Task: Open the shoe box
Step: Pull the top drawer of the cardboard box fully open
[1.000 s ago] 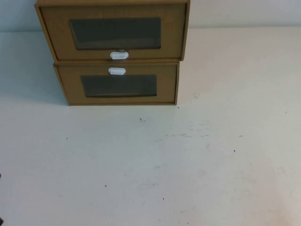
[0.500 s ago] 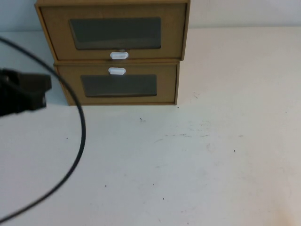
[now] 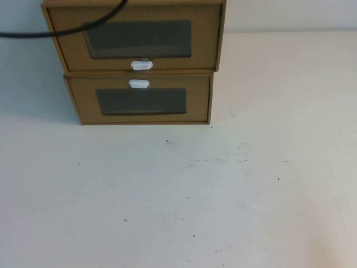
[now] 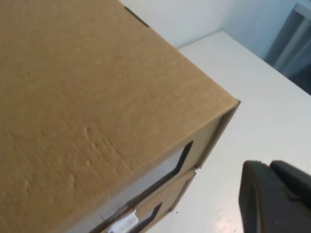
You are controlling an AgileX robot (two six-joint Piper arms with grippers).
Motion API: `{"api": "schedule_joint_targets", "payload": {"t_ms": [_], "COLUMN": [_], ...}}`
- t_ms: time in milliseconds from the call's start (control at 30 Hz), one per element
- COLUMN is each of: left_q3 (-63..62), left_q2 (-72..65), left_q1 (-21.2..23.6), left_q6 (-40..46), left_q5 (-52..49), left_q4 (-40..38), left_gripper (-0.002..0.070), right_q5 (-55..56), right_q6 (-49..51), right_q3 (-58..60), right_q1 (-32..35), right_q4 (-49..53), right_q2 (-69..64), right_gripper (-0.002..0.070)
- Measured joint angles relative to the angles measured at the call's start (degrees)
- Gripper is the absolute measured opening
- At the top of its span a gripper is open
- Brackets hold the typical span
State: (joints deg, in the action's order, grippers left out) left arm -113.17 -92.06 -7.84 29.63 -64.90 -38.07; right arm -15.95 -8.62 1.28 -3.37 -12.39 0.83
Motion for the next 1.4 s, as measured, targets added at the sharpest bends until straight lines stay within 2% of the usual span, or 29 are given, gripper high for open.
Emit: {"api": "schedule_joint_targets", "payload": {"t_ms": [133, 267, 433, 633, 833, 1000, 1167, 1400], "left_q3": [-12.12, -19.95, -23.07, -23.2, -23.59, -23.68, -23.72, -23.81], "left_q2": [-9.88, -17.55, -23.4, -26.47, -27.06, -27.11, -27.11, -27.11], "left_q1": [0.0, 0.0, -0.34, -3.6, -4.72, -4.72, -4.72, -4.72], "left_q6": [-3.17, -4.29, -4.67, -4.67, -4.67, -4.67, -4.9, -5.01], "left_q5": [-5.52, -6.75, -6.75, -4.17, -2.73, -2.73, -2.73, -2.85], "left_q4": [0.11, 0.11, 1.3, 9.04, 10.24, 10.5, 10.57, 10.62], "left_gripper": [-0.0005, -0.0005, -0.0005, -0.0005, -0.0005, -0.0005, -0.0005, -0.0005], "right_q5": [5.66, 10.14, 11.78, 11.96, -0.64, -15.46, -25.31, -30.57], "right_q6": [0.0, 0.0, 0.0, 0.0, 0.0, -0.88, -7.26, -12.56], "right_q3": [0.0, 0.0, 0.0, 0.0, -8.65, -22.95, -36.99, -52.02], "right_q1": [0.0, 0.0, 0.0, 0.0, 0.0, 0.0, 0.0, -4.01], "right_q4": [-10.69, -18.2, -27.42, -32.88, -33.29, -28.53, -24.41, -22.31], "right_q2": [0.0, 0.0, 0.0, 0.0, -2.7, -16.35, -33.35, -51.13], "right_gripper": [-0.0014, -0.0014, -0.0014, -0.0014, -0.0014, -0.0014, -0.0014, -0.0013]}}
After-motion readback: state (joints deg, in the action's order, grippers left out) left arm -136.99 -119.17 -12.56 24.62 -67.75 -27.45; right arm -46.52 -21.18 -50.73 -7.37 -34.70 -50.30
